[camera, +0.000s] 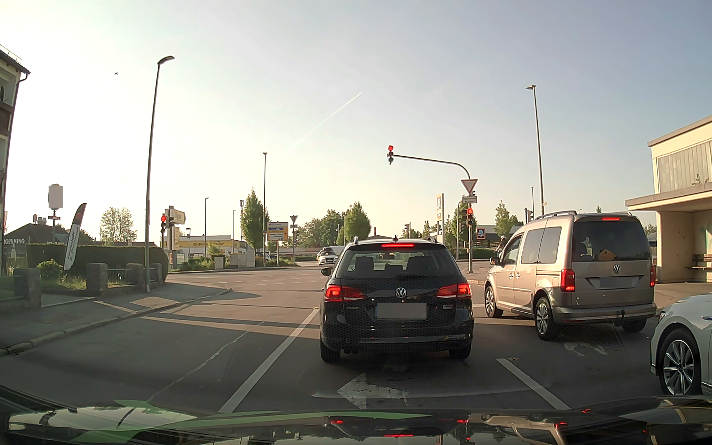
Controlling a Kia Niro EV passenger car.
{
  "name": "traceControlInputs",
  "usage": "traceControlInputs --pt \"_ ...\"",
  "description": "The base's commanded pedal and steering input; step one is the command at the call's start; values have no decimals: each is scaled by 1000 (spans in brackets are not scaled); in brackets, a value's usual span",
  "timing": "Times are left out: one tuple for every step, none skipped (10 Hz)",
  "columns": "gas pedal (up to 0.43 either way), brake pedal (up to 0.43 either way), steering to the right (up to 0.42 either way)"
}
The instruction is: Follow the waypoints while adhering to traffic rules and regulations
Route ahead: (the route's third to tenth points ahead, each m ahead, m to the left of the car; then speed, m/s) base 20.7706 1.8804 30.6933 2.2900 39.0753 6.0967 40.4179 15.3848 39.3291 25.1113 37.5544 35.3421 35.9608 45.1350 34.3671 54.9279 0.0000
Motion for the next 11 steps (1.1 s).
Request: traceControlInputs --pt "0 494 -12" --pt "0 494 -12" --pt "0 494 -12" --pt "0 494 -12" --pt "0 494 -12" --pt "0 494 -12" --pt "0 494 -12" --pt "0 494 -12" --pt "0 494 -12" --pt "0 494 -12" --pt "0 494 -12"
